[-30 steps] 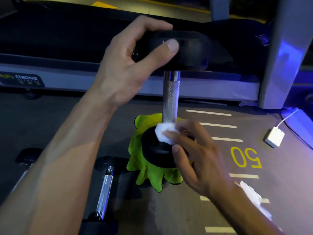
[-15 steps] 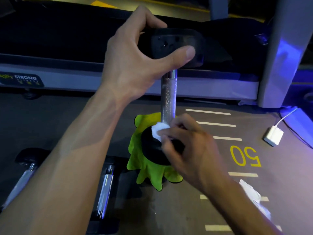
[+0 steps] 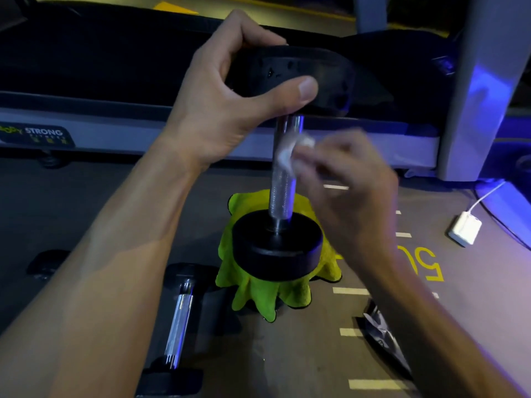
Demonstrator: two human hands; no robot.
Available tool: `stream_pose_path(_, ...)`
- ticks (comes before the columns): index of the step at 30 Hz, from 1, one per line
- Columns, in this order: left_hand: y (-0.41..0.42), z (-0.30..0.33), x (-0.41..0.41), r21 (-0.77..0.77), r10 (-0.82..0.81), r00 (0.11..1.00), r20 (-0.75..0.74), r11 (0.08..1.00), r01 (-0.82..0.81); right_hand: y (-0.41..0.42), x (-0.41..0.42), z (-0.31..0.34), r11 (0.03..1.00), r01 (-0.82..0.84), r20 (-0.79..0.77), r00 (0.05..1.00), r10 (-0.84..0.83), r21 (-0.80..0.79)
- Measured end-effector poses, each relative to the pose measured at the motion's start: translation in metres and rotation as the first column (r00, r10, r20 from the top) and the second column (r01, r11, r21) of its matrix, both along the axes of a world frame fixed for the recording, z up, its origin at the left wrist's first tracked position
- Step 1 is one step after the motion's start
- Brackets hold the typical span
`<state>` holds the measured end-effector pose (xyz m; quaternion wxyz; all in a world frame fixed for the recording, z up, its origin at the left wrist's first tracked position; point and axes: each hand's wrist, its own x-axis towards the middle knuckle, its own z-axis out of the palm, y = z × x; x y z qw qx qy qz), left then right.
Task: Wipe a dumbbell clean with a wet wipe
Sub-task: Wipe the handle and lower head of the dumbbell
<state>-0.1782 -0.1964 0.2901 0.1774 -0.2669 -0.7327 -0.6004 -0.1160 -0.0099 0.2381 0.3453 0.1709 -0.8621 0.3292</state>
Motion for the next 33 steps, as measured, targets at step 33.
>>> stream_pose_path(33,0.005,-0.002,0.002,-0.002,0.063,0.998,-0.009,0.998,-0.063,-0.019,0.015,-0.009,0.935,0.004,-0.002,1.000,-0.003,0.355)
